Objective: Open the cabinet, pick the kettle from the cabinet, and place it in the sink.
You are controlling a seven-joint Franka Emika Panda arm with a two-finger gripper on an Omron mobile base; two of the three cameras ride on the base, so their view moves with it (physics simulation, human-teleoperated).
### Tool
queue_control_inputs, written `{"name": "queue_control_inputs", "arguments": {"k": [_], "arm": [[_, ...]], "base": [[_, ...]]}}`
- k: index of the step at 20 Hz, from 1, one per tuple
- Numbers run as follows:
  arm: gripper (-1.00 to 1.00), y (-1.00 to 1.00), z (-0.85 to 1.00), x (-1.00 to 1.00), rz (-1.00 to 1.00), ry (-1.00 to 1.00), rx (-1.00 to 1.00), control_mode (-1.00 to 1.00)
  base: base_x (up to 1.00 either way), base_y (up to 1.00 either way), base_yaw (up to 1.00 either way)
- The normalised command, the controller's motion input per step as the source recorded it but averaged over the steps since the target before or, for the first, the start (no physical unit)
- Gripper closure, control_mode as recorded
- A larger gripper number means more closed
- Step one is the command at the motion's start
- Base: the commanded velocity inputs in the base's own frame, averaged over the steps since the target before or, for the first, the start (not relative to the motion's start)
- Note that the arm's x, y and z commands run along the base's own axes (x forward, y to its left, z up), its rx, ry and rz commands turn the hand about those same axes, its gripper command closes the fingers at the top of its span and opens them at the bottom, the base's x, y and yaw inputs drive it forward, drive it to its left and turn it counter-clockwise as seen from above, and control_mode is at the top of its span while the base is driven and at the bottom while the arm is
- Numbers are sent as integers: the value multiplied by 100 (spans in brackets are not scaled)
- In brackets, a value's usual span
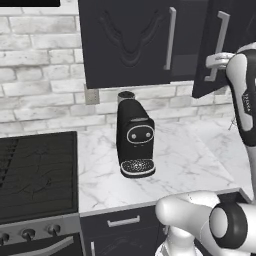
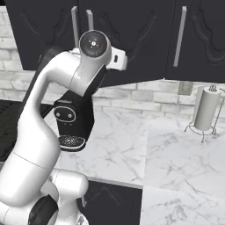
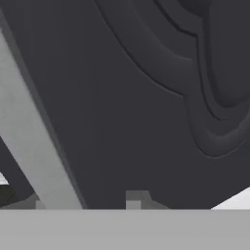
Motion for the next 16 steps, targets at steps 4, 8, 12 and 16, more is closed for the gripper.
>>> {"name": "queue_control_inputs", "arguments": {"k": [4, 8, 12, 16], "arm": [[100, -63, 0, -40, 3, 0, 3, -100], [100, -62, 0, -39, 3, 0, 2, -100], [100, -61, 0, -38, 2, 0, 1, -100], [100, -45, -6, -32, 0, 0, 0, -100]], "base": [[0, 0, 0], [0, 0, 0], [0, 0, 0], [0, 0, 0]]}}
